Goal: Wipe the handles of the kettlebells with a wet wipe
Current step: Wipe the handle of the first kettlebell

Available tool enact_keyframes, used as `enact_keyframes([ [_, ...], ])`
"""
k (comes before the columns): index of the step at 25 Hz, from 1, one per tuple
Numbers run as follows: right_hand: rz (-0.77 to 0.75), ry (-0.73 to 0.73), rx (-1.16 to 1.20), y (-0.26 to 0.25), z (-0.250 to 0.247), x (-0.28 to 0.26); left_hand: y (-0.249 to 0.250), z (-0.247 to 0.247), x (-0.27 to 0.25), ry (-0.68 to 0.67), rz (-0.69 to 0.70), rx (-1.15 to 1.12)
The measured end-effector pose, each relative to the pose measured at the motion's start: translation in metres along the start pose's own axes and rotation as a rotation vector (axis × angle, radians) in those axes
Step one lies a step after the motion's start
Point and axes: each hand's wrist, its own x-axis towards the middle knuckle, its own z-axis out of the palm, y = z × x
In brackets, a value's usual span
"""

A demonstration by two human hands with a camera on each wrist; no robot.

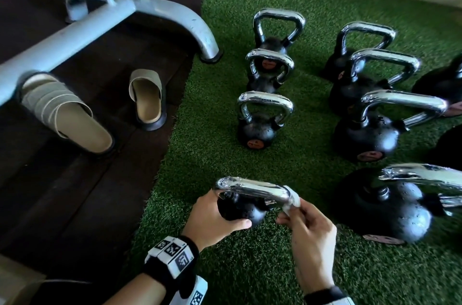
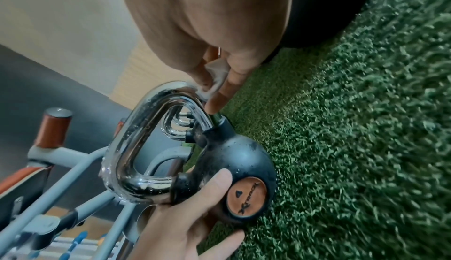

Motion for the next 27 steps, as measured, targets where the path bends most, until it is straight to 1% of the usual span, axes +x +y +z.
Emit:
enact_keyframes([
  [4, 0.166, -0.095, 0.068, 0.006, 0.007, 0.001, 0.012, -0.005, -0.003, -0.007, -0.115, -0.052],
  [7, 0.209, -0.209, -0.004, 0.004, -0.009, 0.009, 0.019, -0.009, -0.009, -0.078, -0.208, 0.002],
  [9, 0.219, -0.317, -0.118, -0.003, -0.026, 0.015, 0.019, -0.008, -0.017, -0.118, -0.298, 0.075],
  [11, 0.235, -0.494, -0.179, -0.014, -0.037, 0.019, 0.021, -0.012, -0.027, -0.132, -0.367, 0.114],
  [12, 0.238, -0.588, -0.195, -0.020, -0.038, 0.018, 0.023, -0.015, -0.031, -0.165, -0.376, 0.047],
  [13, 0.226, -0.668, -0.205, -0.025, -0.037, 0.016, 0.025, -0.018, -0.036, -0.224, -0.372, -0.098],
  [15, 0.143, -0.746, -0.202, -0.034, -0.030, 0.010, 0.031, -0.022, -0.043, -0.381, -0.352, -0.455],
  [16, 0.096, -0.755, -0.190, -0.037, -0.026, 0.006, 0.034, -0.022, -0.045, -0.433, -0.334, -0.569],
  [17, 0.057, -0.759, -0.173, -0.039, -0.022, 0.003, 0.036, -0.022, -0.046, -0.456, -0.326, -0.645],
  [19, -0.028, -0.736, -0.187, -0.037, -0.014, -0.002, 0.037, -0.019, -0.047, -0.454, -0.351, -0.744],
  [22, -0.219, -0.579, -0.376, -0.031, -0.002, -0.010, 0.032, -0.018, -0.047, -0.418, -0.396, -0.816],
  [23, -0.250, -0.540, -0.405, -0.030, 0.000, -0.012, 0.029, -0.020, -0.048, -0.410, -0.392, -0.818],
  [25, -0.229, -0.544, -0.434, -0.029, -0.005, -0.010, 0.027, -0.028, -0.049, -0.371, -0.345, -0.766],
  [26, -0.185, -0.587, -0.454, -0.032, -0.011, -0.005, 0.028, -0.034, -0.050, -0.337, -0.289, -0.709],
  [27, -0.136, -0.615, -0.474, -0.032, -0.020, 0.003, 0.031, -0.041, -0.051, -0.281, -0.205, -0.620],
])
